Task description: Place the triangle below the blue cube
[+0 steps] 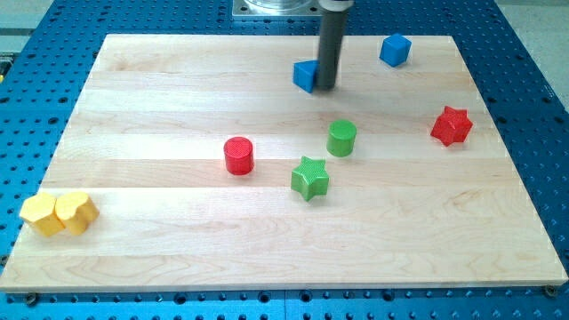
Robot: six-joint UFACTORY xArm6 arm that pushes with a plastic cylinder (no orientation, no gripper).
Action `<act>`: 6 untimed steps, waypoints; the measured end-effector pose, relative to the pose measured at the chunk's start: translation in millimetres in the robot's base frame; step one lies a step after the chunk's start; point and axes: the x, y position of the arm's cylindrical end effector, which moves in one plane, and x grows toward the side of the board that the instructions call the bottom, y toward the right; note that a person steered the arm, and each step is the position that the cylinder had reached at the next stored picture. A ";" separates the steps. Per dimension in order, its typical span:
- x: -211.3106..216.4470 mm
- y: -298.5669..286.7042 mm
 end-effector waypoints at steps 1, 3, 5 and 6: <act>12.0 -2.0; 4.3 -70.9; -23.4 92.6; -16.8 40.9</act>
